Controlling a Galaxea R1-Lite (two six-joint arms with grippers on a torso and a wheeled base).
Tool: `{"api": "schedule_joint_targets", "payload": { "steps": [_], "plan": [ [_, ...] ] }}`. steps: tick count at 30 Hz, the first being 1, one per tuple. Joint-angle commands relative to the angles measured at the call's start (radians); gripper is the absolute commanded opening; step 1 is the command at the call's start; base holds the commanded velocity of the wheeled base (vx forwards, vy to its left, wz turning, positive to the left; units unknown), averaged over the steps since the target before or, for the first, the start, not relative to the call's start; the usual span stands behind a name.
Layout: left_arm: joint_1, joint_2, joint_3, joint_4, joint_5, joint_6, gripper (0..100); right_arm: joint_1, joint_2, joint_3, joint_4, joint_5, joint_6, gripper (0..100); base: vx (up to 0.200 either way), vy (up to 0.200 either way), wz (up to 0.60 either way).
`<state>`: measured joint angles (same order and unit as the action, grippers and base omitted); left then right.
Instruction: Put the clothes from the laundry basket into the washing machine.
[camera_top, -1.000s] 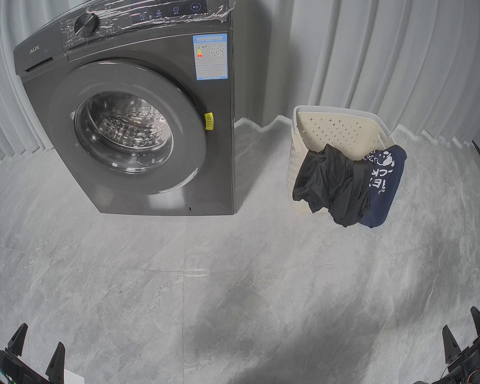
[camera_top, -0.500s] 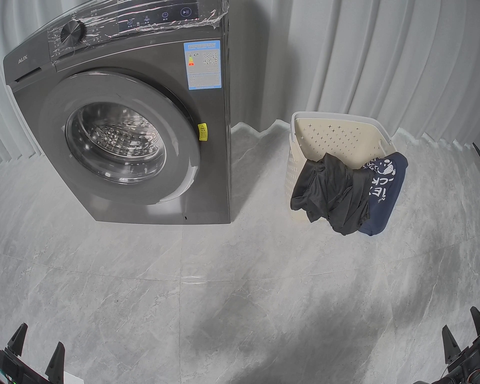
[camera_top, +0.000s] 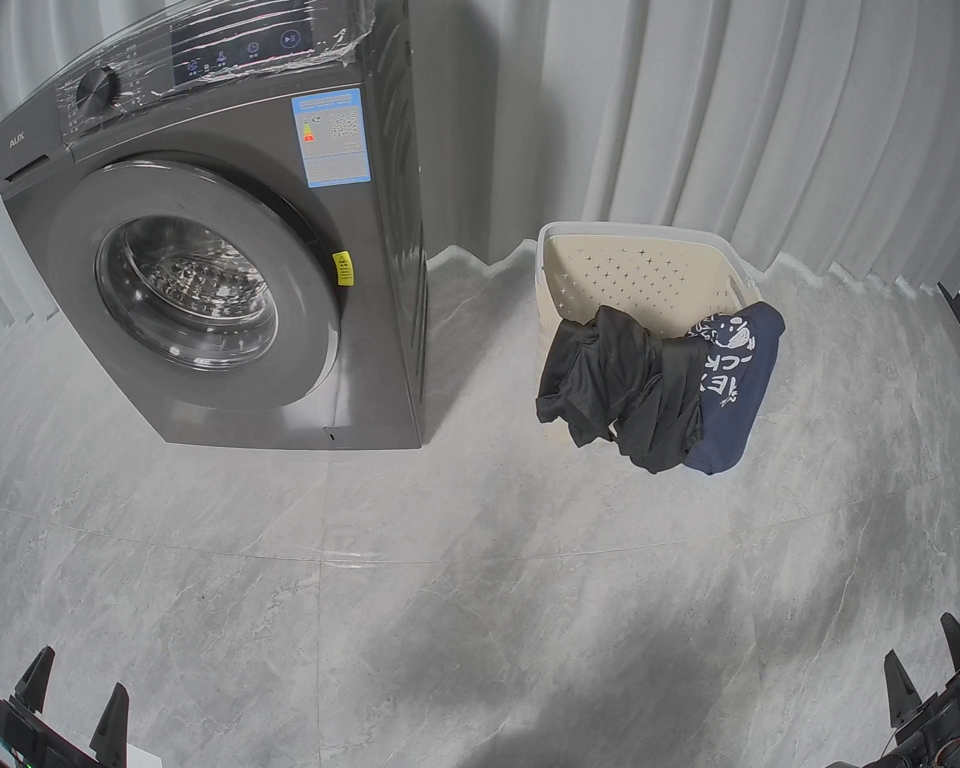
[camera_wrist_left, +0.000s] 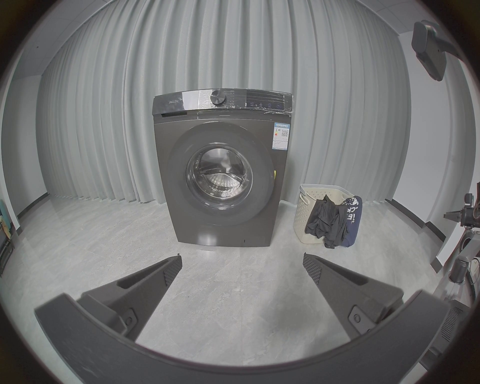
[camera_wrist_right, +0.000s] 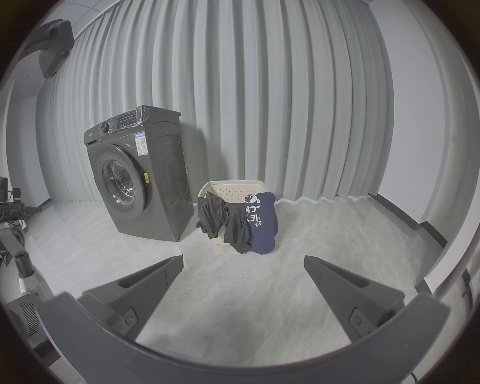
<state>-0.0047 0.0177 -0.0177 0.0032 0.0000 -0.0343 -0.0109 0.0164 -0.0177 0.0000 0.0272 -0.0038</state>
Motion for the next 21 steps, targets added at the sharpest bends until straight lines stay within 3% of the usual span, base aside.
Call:
{"api": "schedule_joint_targets", "payload": {
  "steps": [1,10,21],
  "plan": [
    [0.000,-0.010,0.015,0.000,0.002,-0.001,100,0.000,-0.003,0.016,0.000,0.000,-0.001,100,0.000,0.000,0.00],
    [0.000,-0.010,0.015,0.000,0.002,-0.001,100,0.000,-0.003,0.018,0.000,0.000,-0.001,100,0.000,0.000,0.00],
    [0.000,-0.010,0.015,0.000,0.002,-0.003,100,0.000,-0.003,0.018,0.000,0.000,-0.001,100,0.200,0.000,0.00]
  ]
}}
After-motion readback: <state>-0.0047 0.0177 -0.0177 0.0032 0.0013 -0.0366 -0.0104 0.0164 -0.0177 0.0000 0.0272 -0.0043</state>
